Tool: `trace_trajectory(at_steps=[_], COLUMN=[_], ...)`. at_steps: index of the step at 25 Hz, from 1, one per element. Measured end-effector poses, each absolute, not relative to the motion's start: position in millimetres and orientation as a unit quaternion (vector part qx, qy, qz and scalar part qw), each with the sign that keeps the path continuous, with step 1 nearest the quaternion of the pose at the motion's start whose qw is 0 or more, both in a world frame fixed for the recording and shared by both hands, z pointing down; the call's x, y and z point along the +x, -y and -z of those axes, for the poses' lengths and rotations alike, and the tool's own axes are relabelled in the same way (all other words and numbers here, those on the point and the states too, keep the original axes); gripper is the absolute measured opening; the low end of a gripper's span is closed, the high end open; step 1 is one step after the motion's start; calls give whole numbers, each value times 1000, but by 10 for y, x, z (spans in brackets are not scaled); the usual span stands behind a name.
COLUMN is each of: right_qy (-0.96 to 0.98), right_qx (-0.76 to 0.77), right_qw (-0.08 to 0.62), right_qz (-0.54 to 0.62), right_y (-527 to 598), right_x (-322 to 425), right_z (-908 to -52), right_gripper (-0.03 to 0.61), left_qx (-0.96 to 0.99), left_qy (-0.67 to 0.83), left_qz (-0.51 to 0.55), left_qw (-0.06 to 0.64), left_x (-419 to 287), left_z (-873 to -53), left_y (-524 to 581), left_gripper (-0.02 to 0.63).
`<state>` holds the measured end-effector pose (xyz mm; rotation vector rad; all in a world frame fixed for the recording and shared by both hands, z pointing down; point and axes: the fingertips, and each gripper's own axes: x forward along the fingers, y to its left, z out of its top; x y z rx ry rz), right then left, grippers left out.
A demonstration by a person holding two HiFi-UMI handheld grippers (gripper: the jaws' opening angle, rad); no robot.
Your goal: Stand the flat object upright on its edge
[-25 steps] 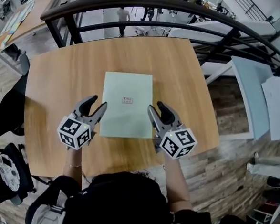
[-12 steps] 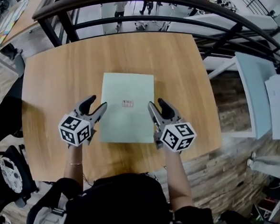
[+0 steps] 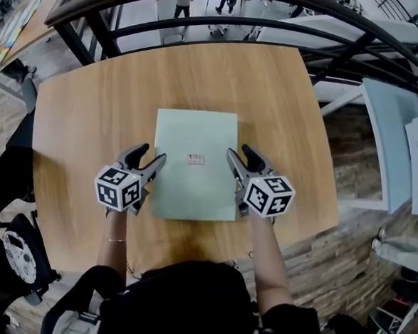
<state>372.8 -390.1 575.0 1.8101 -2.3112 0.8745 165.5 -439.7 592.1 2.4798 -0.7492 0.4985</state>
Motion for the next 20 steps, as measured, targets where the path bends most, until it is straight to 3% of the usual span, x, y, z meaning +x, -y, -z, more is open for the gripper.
trace_trajectory(at_steps=[8, 20], right_qy=[746, 744], right_qx=[577, 551], right_qw=[61, 47], right_qz=[-327, -374], right_y=[3989, 4015], right_x=[3788, 3751], right_z=[-6088, -6290], right_gripper=[227, 227], left_qx=[896, 889], left_qy=[277, 268], left_qz=[-194, -181], left_qw=[288, 324], left_x=[1690, 1804], left_z=[-6123, -6217], left_y=[4545, 4555], left_gripper=[255, 261])
